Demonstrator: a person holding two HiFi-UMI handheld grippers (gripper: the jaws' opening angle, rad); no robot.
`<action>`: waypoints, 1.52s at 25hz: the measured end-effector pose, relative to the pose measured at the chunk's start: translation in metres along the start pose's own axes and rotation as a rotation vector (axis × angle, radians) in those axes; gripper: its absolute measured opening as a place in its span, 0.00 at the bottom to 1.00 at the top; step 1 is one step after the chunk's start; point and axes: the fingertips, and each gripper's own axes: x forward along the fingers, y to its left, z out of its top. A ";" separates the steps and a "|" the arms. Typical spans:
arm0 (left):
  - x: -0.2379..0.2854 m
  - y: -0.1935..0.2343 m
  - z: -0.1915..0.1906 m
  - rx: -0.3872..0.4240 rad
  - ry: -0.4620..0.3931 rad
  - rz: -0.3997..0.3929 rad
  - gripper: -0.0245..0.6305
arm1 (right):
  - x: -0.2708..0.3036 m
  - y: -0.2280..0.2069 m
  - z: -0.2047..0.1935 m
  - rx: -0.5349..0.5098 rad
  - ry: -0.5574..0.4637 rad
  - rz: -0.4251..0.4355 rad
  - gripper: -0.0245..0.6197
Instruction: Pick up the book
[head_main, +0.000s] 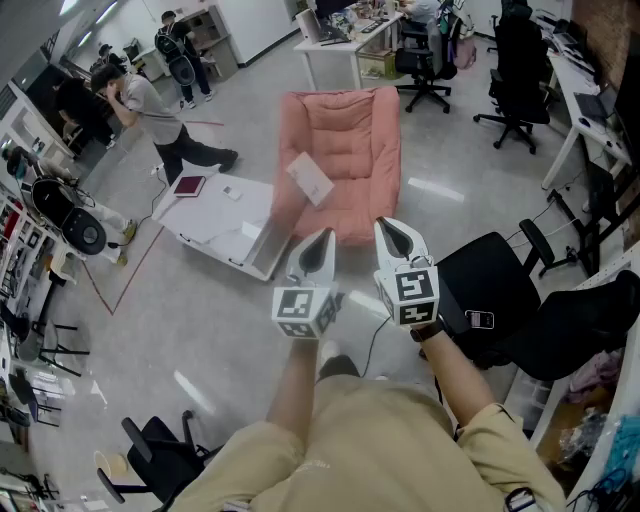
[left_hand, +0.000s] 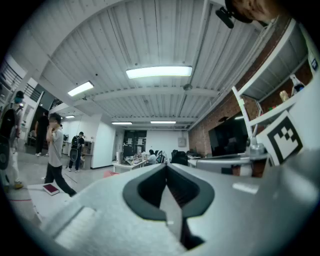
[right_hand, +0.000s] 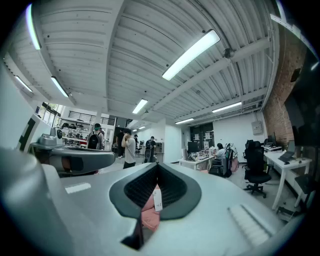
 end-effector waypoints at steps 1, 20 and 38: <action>0.004 0.001 -0.001 -0.002 0.004 -0.001 0.04 | 0.002 -0.002 0.000 0.004 0.002 -0.001 0.05; 0.165 0.148 -0.065 -0.072 0.082 0.006 0.04 | 0.182 -0.048 -0.058 0.085 0.151 -0.008 0.05; 0.270 0.351 -0.121 -0.217 0.216 0.075 0.04 | 0.443 -0.029 -0.117 0.093 0.359 0.163 0.05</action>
